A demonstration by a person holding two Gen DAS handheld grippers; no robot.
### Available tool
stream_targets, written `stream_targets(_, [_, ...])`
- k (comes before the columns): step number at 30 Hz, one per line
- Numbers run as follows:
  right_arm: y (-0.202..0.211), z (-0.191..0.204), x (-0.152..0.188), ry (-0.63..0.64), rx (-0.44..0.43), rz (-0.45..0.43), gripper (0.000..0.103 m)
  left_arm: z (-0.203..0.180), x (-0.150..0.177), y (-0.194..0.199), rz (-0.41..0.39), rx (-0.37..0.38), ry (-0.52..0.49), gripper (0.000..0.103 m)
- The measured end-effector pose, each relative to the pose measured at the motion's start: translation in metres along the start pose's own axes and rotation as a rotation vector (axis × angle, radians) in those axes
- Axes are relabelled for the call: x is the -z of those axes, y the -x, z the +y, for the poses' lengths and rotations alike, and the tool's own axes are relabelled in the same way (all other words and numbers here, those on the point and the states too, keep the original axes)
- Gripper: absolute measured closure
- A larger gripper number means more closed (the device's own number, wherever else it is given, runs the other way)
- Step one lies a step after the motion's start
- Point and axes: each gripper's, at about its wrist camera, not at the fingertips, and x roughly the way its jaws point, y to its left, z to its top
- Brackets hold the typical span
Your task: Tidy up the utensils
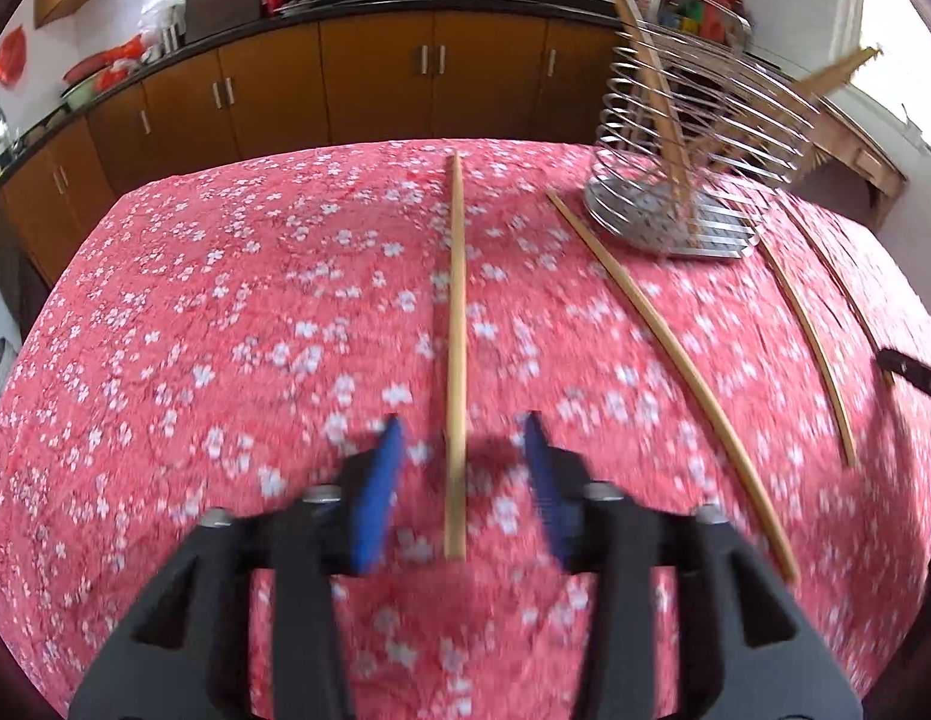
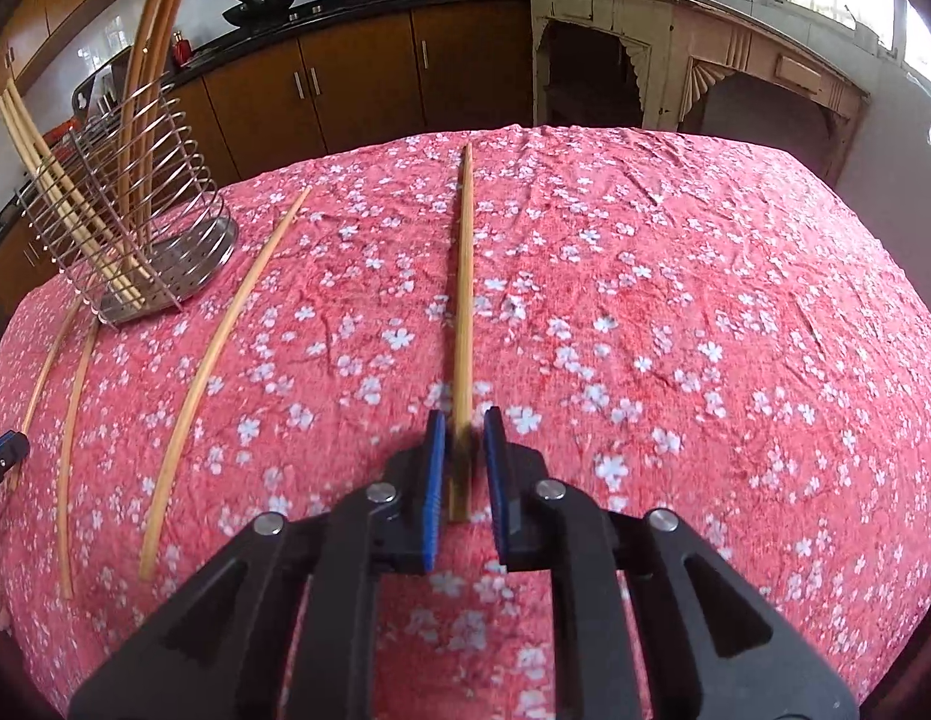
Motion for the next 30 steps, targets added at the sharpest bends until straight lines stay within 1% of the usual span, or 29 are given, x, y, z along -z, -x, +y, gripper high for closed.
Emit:
stream_targets(4, [0.003, 0.007, 0.01, 0.038, 0.028, -0.037, 0.086, -0.007, 0.005, 0.0, 0.003, 0.004, -0.009, 0.055])
stream_targets(10, [0.005, 0.002, 0.008, 0.019, 0.006, -0.035, 0.086, -0.01, 0.005, -0.001, 0.007, -0.004, -0.015, 0.055])
stream_targets(16, [0.008, 0.005, 0.011, 0.033, 0.03, -0.035, 0.086, -0.007, 0.002, 0.001, 0.006, 0.007, -0.004, 0.055])
stream_targets(19, [0.011, 0.009, 0.015, 0.046, 0.038, -0.034, 0.086, -0.007, 0.004, 0.004, 0.006, -0.004, -0.003, 0.059])
stream_targets(23, [0.013, 0.01, 0.018, 0.049, 0.038, -0.034, 0.086, -0.007, 0.008, 0.009, 0.005, 0.001, -0.003, 0.065])
stream_targets(26, [0.014, 0.011, 0.019, 0.055, 0.047, -0.035, 0.086, -0.008, 0.01, 0.011, 0.007, -0.009, -0.006, 0.069])
stream_targets(28, [0.014, 0.012, 0.019, 0.052, 0.045, -0.035, 0.087, -0.009, 0.011, 0.012, 0.008, -0.03, -0.009, 0.076])
stream_targets(29, [0.015, 0.012, 0.019, 0.05, 0.037, -0.035, 0.095, -0.009, 0.011, 0.013, 0.008, -0.038, -0.01, 0.083])
stream_targets(30, [0.017, 0.012, 0.021, 0.05, 0.029, -0.036, 0.094, -0.01, 0.012, 0.014, 0.008, -0.043, -0.011, 0.095])
